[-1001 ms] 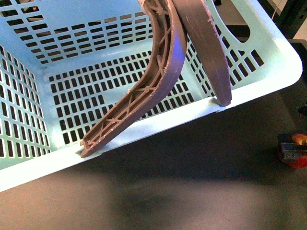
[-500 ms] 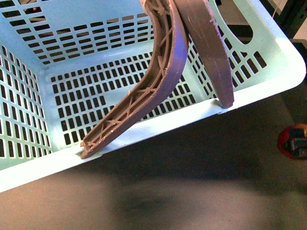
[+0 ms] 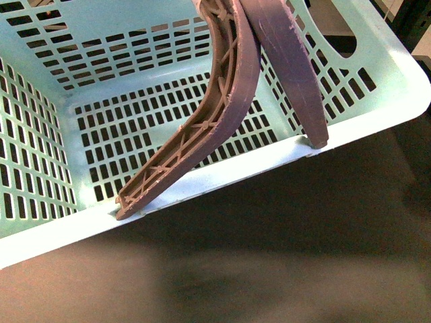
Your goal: Pick apple with right arm and hold basket with left
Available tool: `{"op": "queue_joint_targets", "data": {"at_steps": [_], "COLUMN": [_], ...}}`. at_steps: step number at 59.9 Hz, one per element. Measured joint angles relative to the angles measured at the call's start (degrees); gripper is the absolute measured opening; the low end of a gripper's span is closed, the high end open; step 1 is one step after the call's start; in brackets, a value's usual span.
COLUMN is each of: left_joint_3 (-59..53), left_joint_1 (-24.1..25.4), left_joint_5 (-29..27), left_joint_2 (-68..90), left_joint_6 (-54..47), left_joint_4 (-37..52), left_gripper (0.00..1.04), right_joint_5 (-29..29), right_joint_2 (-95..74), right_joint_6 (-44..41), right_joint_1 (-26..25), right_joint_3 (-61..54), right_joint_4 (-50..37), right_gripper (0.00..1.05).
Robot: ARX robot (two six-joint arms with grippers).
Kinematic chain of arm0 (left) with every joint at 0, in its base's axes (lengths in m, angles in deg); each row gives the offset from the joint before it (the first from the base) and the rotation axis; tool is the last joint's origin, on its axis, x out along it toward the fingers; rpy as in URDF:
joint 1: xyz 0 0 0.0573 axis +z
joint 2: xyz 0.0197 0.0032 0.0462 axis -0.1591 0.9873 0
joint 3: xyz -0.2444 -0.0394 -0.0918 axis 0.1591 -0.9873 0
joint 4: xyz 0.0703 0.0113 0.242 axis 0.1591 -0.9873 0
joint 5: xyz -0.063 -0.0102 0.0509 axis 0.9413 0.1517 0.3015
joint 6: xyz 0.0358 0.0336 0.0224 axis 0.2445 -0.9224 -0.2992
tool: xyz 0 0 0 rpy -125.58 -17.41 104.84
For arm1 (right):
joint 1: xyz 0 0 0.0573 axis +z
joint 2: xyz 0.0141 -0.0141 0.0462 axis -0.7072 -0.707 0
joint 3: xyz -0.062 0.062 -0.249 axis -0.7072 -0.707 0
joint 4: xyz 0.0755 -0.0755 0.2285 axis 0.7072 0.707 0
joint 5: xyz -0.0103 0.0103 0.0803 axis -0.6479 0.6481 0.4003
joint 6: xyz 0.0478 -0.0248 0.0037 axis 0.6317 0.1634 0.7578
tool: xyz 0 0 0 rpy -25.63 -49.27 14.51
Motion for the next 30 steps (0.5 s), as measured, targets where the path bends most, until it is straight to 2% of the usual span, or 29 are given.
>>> {"op": "queue_joint_targets", "data": {"at_steps": [11, 30], "left_joint_3": [0.0, 0.0], "left_joint_1": [0.0, 0.0], "left_joint_5": [0.0, 0.0], "left_joint_2": [0.0, 0.0], "left_joint_6": [0.0, 0.0], "left_joint_4": [0.0, 0.0], "left_gripper": [0.27, 0.27], "right_joint_5": [-4.0, -12.3], "right_joint_2": [5.9, 0.5], "right_joint_6": [5.0, 8.0], "right_joint_1": [10.6, 26.3], "right_joint_3": [1.3, 1.2], "right_joint_4": [1.5, -2.9], "right_gripper": [0.74, 0.74]}}
